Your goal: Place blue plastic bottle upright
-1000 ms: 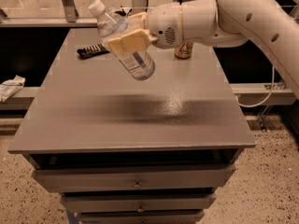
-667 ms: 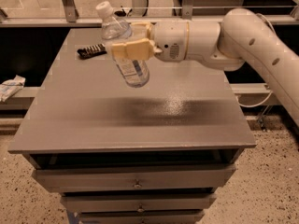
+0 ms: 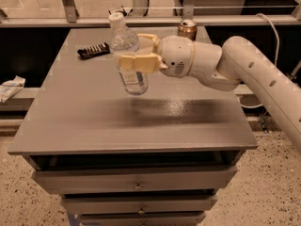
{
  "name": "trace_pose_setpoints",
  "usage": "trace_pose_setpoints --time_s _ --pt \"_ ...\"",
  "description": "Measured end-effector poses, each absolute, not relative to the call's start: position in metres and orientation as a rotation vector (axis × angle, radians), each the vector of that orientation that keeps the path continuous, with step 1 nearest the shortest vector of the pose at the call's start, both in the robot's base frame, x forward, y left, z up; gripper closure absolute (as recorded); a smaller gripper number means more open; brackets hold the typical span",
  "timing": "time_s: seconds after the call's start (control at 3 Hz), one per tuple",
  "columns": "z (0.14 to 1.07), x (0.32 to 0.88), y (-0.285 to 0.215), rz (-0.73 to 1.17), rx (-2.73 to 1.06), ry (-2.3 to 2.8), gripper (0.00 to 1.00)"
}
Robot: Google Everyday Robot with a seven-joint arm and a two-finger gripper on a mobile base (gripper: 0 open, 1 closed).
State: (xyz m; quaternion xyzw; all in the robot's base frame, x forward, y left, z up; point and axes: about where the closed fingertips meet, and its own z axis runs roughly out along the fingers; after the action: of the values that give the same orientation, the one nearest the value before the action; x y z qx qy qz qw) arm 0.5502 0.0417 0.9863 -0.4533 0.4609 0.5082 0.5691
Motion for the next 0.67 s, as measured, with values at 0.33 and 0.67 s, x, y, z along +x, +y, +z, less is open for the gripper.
trace_pose_setpoints --time_s 0.33,0.67 --pt "0.978 0.550 0.037 1.178 -1.077 1.063 1.00" --pt "0.965 0.550 0.032 1.189 -1.062 1.069 1.00"
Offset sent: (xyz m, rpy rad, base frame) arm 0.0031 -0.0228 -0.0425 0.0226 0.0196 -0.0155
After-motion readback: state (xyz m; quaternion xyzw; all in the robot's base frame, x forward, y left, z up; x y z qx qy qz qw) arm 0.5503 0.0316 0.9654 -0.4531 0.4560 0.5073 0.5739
